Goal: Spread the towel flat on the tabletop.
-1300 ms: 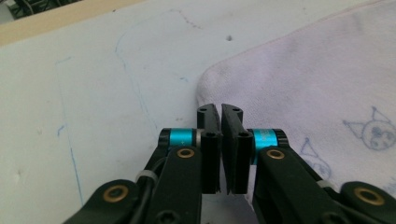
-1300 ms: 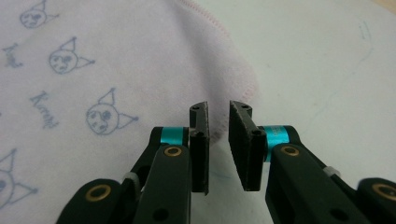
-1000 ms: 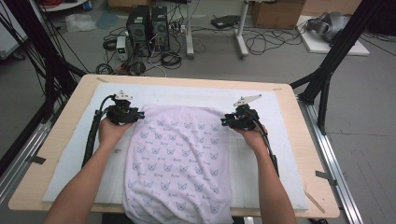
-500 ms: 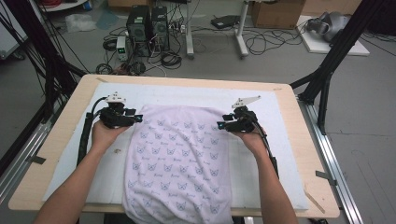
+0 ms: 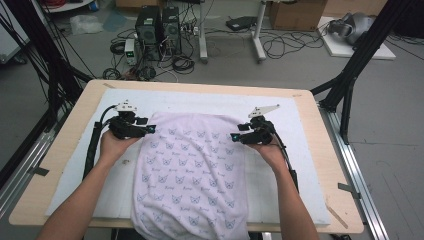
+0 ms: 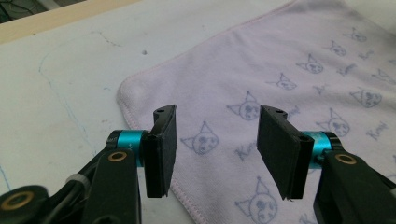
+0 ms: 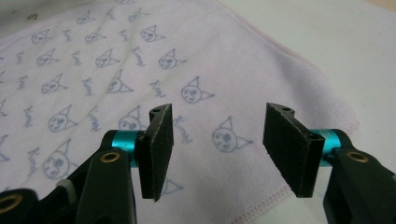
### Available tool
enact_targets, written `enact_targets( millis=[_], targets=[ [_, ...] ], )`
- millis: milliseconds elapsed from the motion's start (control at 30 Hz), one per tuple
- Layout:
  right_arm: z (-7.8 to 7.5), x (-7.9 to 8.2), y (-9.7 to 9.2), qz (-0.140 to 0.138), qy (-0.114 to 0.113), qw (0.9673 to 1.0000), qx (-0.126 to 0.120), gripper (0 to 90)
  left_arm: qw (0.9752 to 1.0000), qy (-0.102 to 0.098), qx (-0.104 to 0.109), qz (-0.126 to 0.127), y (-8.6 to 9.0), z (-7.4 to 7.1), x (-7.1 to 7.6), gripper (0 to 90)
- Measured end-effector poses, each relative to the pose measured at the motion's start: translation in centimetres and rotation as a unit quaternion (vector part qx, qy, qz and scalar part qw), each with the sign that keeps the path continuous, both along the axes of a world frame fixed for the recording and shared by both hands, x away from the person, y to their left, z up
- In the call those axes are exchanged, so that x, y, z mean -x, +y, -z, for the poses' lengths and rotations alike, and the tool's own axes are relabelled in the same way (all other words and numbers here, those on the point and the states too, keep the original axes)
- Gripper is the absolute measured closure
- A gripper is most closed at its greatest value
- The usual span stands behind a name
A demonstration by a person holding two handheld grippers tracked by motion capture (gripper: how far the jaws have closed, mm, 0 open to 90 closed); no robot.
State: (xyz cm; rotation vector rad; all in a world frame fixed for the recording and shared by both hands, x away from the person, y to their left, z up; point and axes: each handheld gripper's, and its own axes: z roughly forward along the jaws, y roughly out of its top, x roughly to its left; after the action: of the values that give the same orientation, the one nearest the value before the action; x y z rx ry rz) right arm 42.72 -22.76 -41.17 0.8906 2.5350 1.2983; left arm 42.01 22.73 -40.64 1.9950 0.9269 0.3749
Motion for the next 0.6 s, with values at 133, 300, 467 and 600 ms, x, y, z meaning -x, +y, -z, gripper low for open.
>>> enact_targets(
  millis=[133,300,467,600],
  targets=[
    [-0.09,0.03,-0.07,0.003,-0.001,1.0000,-0.002,42.7,1.0000,-0.004,0.002,0.000,-0.01,-0.09,0.05,47.7],
    [-0.03,0.00,0.12,-0.001,-0.005,1.0000,0.000,42.5,1.0000,-0.001,0.002,0.003,-0.05,0.00,0.00,47.6],
    [-0.04,0.02,0.20,-0.001,-0.006,1.0000,0.001,42.4,1.0000,-0.006,0.005,0.005,-0.05,-0.11,0.05,47.7],
    [-0.13,0.05,0.15,0.001,-0.009,1.0000,0.000,42.5,0.9999,-0.008,0.007,0.005,-0.07,-0.13,0.05,47.7]
  ],
)
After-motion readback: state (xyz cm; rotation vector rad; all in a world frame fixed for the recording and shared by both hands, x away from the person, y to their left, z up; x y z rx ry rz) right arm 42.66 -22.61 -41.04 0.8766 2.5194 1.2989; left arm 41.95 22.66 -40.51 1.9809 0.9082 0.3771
